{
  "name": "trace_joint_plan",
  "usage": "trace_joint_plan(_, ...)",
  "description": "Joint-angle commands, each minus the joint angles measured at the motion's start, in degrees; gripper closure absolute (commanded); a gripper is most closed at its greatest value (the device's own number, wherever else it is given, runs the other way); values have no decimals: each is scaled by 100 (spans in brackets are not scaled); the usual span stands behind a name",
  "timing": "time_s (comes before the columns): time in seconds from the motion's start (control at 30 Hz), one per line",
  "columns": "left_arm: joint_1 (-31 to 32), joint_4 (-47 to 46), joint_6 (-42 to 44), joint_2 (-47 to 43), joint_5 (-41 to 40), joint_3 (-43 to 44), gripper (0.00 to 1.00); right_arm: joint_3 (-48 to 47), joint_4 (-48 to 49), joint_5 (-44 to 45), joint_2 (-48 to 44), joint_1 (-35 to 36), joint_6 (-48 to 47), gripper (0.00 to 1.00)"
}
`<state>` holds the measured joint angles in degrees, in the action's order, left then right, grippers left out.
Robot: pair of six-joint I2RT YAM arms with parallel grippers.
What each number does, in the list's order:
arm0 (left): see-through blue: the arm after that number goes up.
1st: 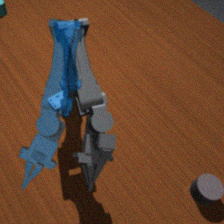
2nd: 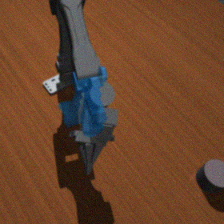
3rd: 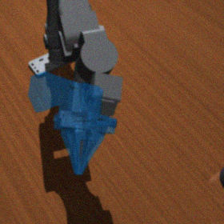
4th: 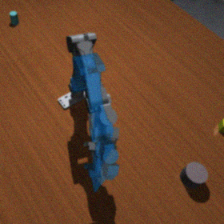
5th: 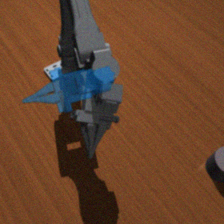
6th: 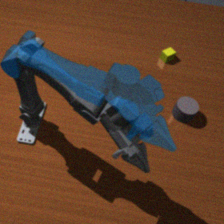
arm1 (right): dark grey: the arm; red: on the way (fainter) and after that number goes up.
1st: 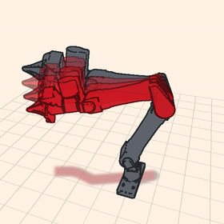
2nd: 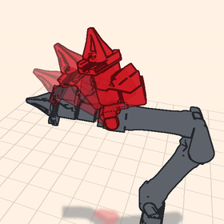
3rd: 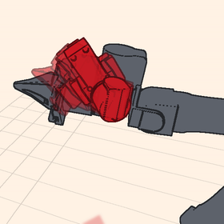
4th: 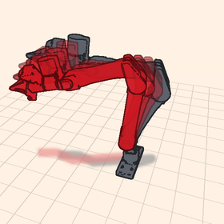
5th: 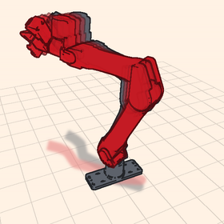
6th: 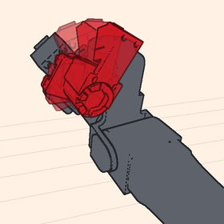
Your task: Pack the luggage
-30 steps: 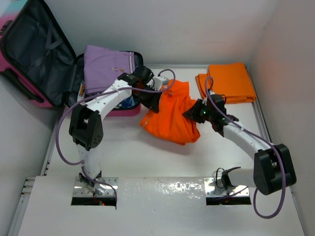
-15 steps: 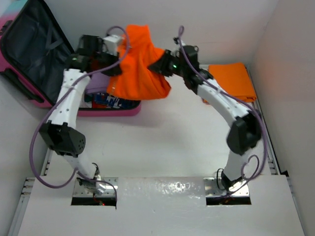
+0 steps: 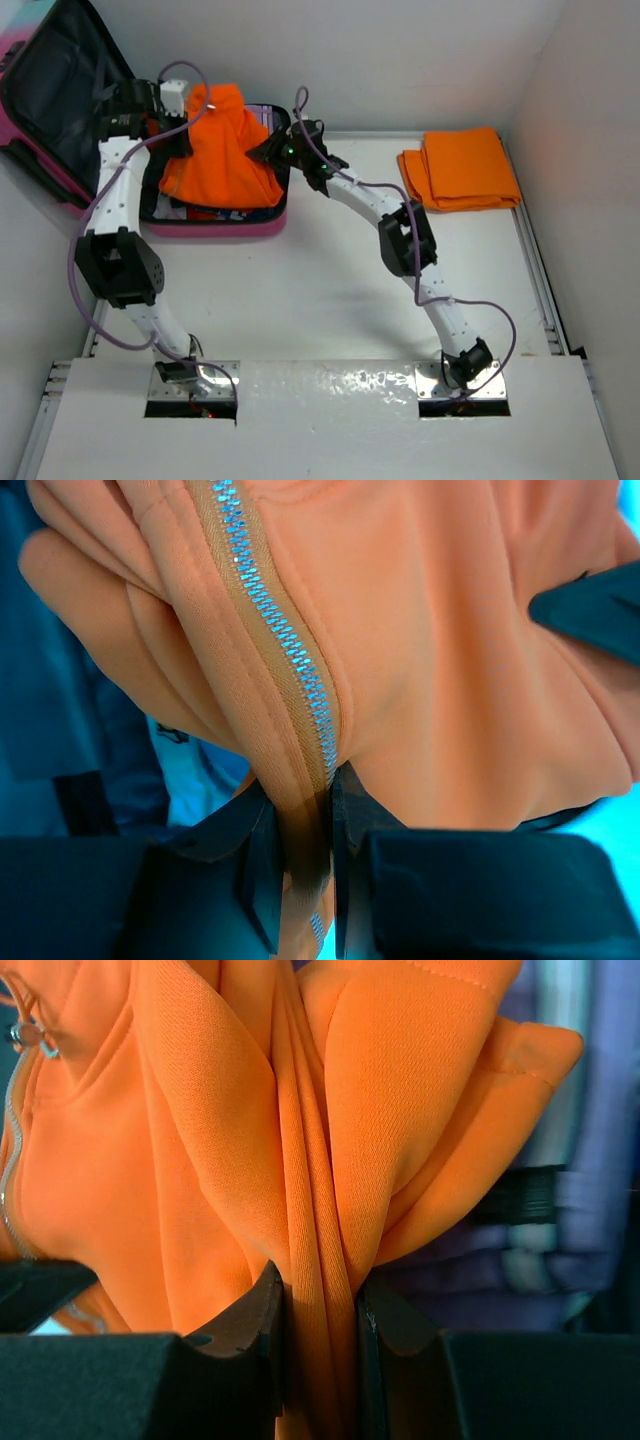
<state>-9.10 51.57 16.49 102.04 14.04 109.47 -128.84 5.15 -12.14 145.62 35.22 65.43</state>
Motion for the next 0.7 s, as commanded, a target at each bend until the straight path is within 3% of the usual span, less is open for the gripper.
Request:
trace_joint_plan(0.0,-144,-1061,74,192,-603,-75,100,-747,400,1055,220,-68,199,80)
trace_joint_plan(0.1,-285,-1070,-137,885,-824,214,100,-548,180,1118,371,-86,-55,40)
trace_joint_plan(0.17,-364,-1061,-269,1019,-798,329,96,-319,75,978,161,-95,-328,34)
trace_joint_plan(0.27,-364,-1245,-278,967,-867,180,67,77,-154,959,-278,-103,-987,19)
trace_joint_plan(0.3,-364,-1298,-287,941,-912,163,63,156,-180,985,-384,-112,-1127,15)
trace_joint_plan(0.33,-364,-1299,-296,941,-982,197,61,174,-276,1047,-472,-121,-1390,5)
trace_joint_plan(0.47,-373,-1193,-296,923,-1044,347,50,95,-497,1161,-903,-147,-2077,1)
trace_joint_plan(0.53,-373,-1149,-296,827,-992,434,36,270,-673,1161,-1307,-173,-2455,1)
trace_joint_plan(0.67,-373,-1167,-261,581,-825,558,20,1218,-883,1214,-2361,-341,-2833,1)
